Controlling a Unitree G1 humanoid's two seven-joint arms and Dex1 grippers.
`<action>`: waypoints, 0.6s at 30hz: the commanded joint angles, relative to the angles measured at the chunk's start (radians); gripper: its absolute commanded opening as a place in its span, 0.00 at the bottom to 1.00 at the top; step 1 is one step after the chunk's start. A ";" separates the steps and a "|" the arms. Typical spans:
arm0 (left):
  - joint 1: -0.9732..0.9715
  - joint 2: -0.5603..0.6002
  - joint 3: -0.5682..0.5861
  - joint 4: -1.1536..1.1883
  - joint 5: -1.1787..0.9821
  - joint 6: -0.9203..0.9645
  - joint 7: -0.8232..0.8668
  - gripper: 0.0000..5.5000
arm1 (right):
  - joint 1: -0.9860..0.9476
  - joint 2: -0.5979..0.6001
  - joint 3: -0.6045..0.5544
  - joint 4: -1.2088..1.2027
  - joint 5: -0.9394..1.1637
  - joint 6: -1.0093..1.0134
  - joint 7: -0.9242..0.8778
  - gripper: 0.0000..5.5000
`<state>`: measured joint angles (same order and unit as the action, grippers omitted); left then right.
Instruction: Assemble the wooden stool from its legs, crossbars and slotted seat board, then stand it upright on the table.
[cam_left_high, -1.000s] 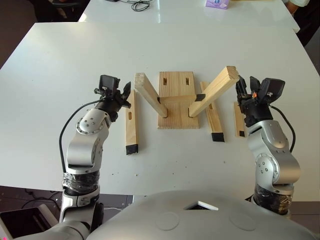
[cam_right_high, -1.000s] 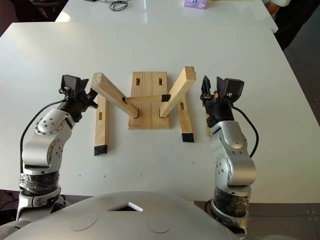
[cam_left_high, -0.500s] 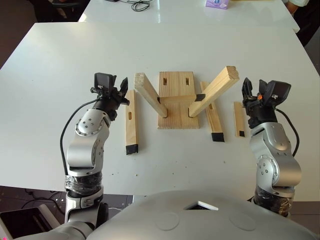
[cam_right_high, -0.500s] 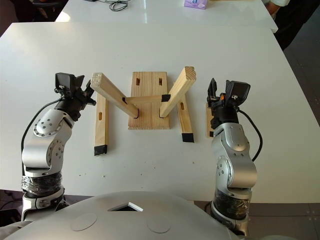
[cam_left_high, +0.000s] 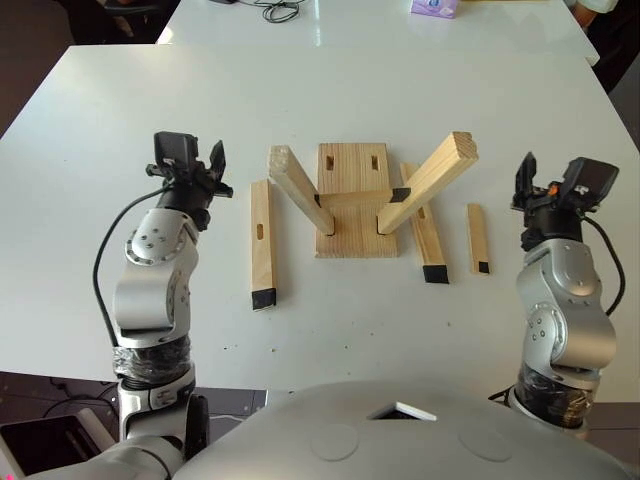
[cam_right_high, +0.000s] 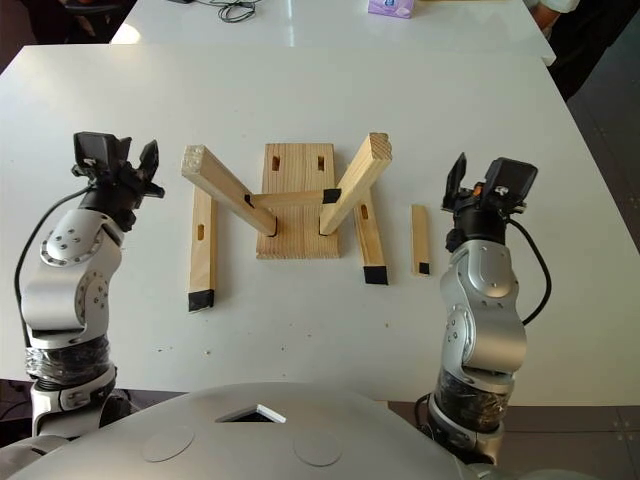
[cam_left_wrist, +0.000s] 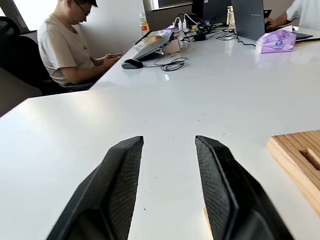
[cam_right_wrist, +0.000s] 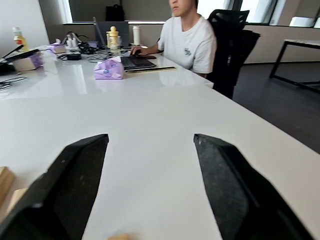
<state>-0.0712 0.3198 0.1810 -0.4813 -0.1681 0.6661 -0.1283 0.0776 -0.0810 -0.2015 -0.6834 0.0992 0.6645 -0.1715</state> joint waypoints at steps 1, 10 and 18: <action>-0.058 -0.021 -0.093 -0.071 -0.028 0.098 -0.020 0.35 | -0.063 0.034 0.169 -0.049 -0.023 0.051 0.009 0.57; -0.202 -0.242 -0.343 -0.047 0.003 0.239 0.068 0.35 | -0.130 0.097 0.509 -0.009 -0.064 0.117 0.070 0.57; -0.153 -0.201 -0.334 -0.040 0.036 0.220 0.035 0.35 | -0.090 0.034 0.401 0.028 -0.066 0.104 0.124 0.57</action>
<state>-0.2494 0.1441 -0.0731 -0.5111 -0.0872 0.8856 -0.0319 -0.0112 -0.0495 0.1858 -0.6786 -0.0177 0.7674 -0.1131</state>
